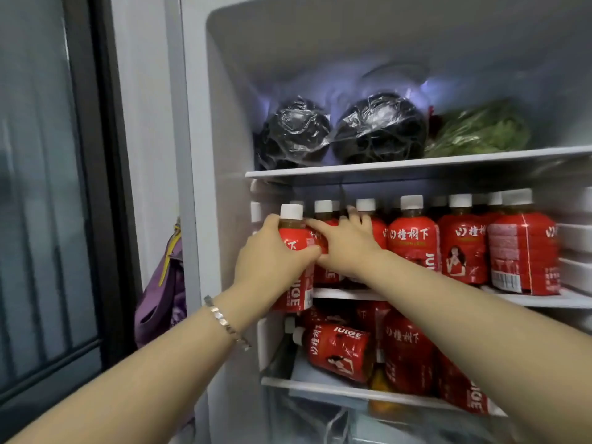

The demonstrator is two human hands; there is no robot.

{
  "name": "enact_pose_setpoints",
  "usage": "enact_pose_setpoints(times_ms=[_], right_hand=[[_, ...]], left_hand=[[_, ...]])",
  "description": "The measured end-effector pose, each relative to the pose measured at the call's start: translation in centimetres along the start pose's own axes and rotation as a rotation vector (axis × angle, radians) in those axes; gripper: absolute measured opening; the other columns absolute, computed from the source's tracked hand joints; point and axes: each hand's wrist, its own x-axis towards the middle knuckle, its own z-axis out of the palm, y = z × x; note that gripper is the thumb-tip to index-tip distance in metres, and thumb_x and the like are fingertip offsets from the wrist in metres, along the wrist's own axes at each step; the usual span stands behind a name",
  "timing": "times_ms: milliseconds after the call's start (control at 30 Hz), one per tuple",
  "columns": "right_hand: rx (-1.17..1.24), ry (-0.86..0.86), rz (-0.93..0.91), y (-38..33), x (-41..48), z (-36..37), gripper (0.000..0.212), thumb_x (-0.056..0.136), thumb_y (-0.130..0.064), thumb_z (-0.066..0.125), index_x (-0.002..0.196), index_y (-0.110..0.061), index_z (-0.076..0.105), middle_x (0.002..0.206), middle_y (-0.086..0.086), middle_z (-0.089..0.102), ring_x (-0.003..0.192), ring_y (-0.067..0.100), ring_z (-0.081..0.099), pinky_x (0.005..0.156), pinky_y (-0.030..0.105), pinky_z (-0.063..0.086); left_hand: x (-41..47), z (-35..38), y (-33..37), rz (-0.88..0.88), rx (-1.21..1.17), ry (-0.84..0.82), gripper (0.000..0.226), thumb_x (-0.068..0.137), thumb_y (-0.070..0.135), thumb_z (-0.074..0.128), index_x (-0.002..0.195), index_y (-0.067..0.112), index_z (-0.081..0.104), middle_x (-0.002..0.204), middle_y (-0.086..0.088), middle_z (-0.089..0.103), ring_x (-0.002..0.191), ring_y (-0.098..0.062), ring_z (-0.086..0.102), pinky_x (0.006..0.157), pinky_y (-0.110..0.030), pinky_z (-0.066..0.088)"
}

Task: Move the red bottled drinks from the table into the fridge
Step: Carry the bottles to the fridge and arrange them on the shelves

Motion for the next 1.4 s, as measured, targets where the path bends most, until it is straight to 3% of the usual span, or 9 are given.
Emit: enact_pose_setpoints(times_ms=[167,300,467,633,767,900,1033,1200,1400], right_hand=[[0.077,0.104,-0.043,0.1,0.3,0.8,0.065,0.078,-0.066,0.048,0.137,-0.043,0.034,0.133,0.016,0.045,0.134,0.034,0.026,0.108,0.042,0.016],[0.118,0.164,-0.164,1.4,-0.6,1.1,0.088,0.058,-0.075,0.023,0.139,-0.041,0.029,0.127,0.014,0.045,0.128,0.032,0.031,0.108,0.041,0.017],[-0.020,0.079,-0.211,0.4,0.3,1.8,0.086,0.093,-0.056,0.038,0.149,-0.018,-0.016,0.154,0.028,-0.002,0.144,0.039,-0.005,0.116,0.044,-0.002],[-0.017,0.010,-0.260,0.0,0.6,1.4,0.084,0.097,-0.048,0.035,0.146,-0.012,-0.023,0.150,0.029,-0.026,0.144,0.037,-0.013,0.117,0.038,-0.004],[-0.179,0.063,-0.232,2.6,-1.2,1.4,0.081,0.096,-0.051,0.033,0.149,-0.008,-0.009,0.158,0.017,-0.007,0.145,0.031,-0.012,0.116,0.048,-0.006],[-0.376,0.127,-0.330,4.2,-2.5,0.8,0.059,0.075,-0.054,0.068,0.124,-0.022,0.061,0.144,0.015,0.044,0.137,0.038,0.033,0.108,0.056,0.028],[-0.423,0.072,-0.260,4.5,-2.7,0.6,0.052,0.091,-0.053,0.043,0.136,-0.026,0.046,0.155,0.009,0.014,0.143,0.033,0.010,0.112,0.057,0.010],[-0.487,0.184,-0.353,7.6,-3.5,1.0,0.035,0.057,-0.045,0.078,0.082,-0.020,0.073,0.113,0.013,0.066,0.107,0.036,0.062,0.088,0.061,0.047],[-0.420,0.257,-0.318,6.0,-3.1,0.8,0.030,0.065,-0.037,0.070,0.081,-0.012,0.073,0.094,0.006,0.067,0.102,0.032,0.062,0.105,0.061,0.029]], left_hand=[[-0.2,-0.5,-0.7,0.005,-0.046,0.050,0.048,0.072,0.039,0.073,0.111,0.028,0.046,0.097,0.006,0.061,0.083,-0.012,0.060,0.065,-0.024,0.048],[-0.8,-1.0,-0.9,0.048,-0.069,0.065,0.052,0.075,0.037,0.072,0.116,0.029,0.041,0.094,0.011,0.058,0.080,-0.006,0.058,0.063,-0.020,0.046],[-0.9,-2.1,-0.3,0.127,-0.008,0.162,0.051,0.073,0.043,0.070,0.113,0.031,0.041,0.103,0.005,0.055,0.090,-0.014,0.058,0.077,-0.033,0.051],[-0.7,-2.5,-0.1,0.155,0.084,0.157,0.054,0.073,0.046,0.069,0.116,0.027,0.043,0.104,0.002,0.056,0.091,-0.018,0.059,0.080,-0.042,0.053],[-0.7,-2.3,-0.1,0.126,0.068,0.132,0.050,0.074,0.047,0.068,0.112,0.029,0.041,0.105,0.004,0.056,0.091,-0.015,0.059,0.077,-0.034,0.052],[-0.3,-2.1,0.2,0.044,-0.031,0.109,0.045,0.077,0.040,0.069,0.107,0.030,0.037,0.092,0.012,0.052,0.078,-0.005,0.054,0.063,-0.023,0.044],[-0.3,-1.5,0.0,-0.016,-0.041,0.090,0.046,0.076,0.040,0.070,0.110,0.027,0.042,0.096,0.008,0.055,0.084,-0.013,0.058,0.073,-0.029,0.046],[-0.9,-0.4,-1.0,-0.031,0.029,0.070,0.057,0.075,0.046,0.070,0.120,0.024,0.043,0.108,0.002,0.058,0.092,-0.018,0.061,0.080,-0.036,0.052],[-0.9,-0.6,-1.1,-0.027,0.027,0.065,0.058,0.075,0.045,0.070,0.122,0.025,0.042,0.110,0.002,0.058,0.092,-0.017,0.060,0.077,-0.033,0.051]])
